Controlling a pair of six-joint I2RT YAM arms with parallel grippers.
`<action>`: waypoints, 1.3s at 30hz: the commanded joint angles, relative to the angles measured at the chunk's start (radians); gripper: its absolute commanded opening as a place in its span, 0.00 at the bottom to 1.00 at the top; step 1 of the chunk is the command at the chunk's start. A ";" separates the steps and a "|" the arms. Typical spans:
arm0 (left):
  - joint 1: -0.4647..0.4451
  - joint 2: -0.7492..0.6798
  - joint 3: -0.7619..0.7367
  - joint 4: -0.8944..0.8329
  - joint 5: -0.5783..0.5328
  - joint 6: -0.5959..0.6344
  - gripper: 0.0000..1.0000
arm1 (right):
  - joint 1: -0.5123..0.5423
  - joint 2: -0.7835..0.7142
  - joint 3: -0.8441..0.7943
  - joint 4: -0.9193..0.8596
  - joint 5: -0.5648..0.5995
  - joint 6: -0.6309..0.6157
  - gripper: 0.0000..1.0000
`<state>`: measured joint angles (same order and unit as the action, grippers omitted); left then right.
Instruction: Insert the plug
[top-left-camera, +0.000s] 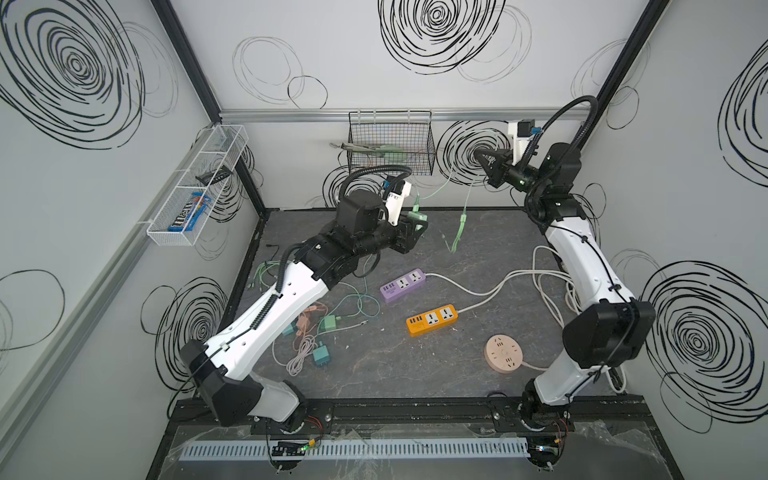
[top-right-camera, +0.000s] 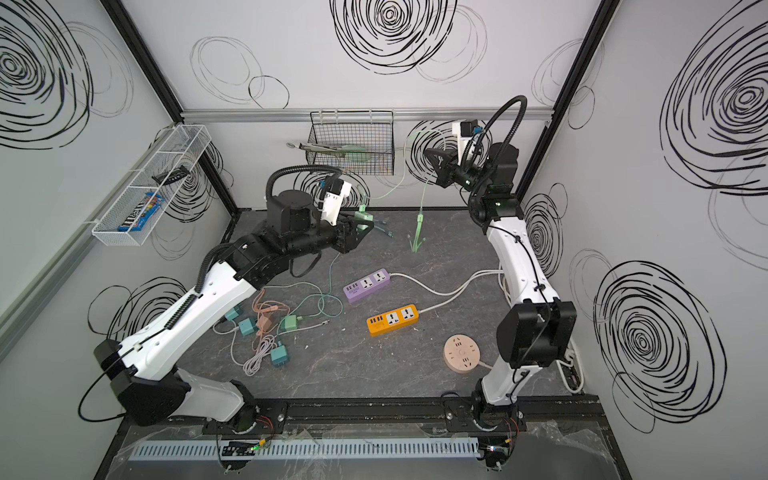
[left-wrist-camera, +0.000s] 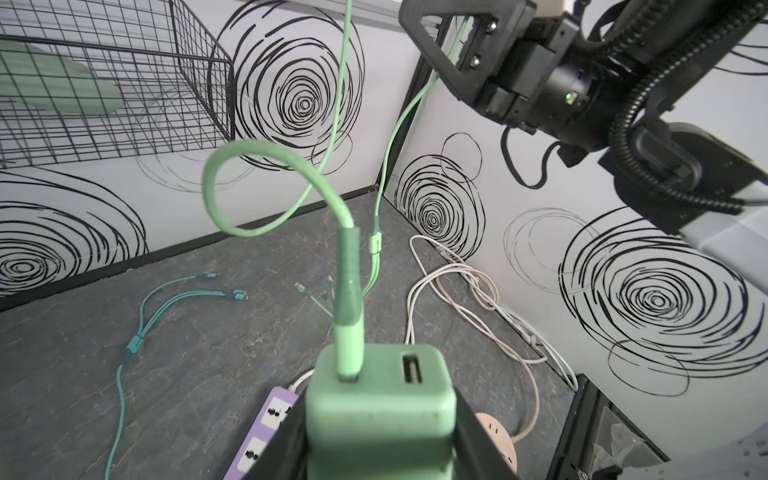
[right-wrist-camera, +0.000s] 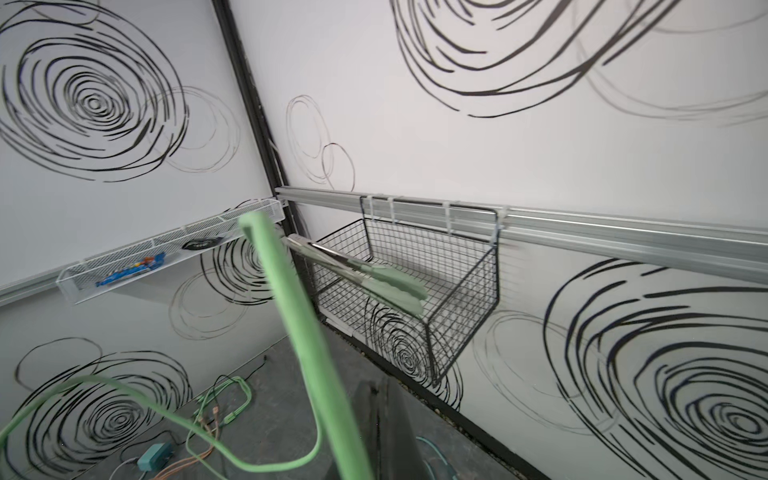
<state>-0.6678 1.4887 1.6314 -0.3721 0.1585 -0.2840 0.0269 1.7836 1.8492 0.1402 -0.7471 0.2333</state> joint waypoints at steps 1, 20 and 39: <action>-0.004 0.061 0.110 0.183 -0.015 0.027 0.00 | -0.051 0.131 0.199 -0.019 -0.060 -0.032 0.00; -0.008 0.527 0.171 0.277 0.074 0.089 0.00 | -0.215 0.141 -0.337 -0.084 0.114 -0.135 0.67; 0.028 0.579 0.173 0.138 0.317 0.607 0.00 | -0.143 -0.204 -0.695 -0.174 -0.060 0.138 0.98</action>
<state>-0.6510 2.1098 1.7878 -0.2264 0.3908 0.1501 -0.1646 1.5860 1.1919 -0.0578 -0.6209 0.2897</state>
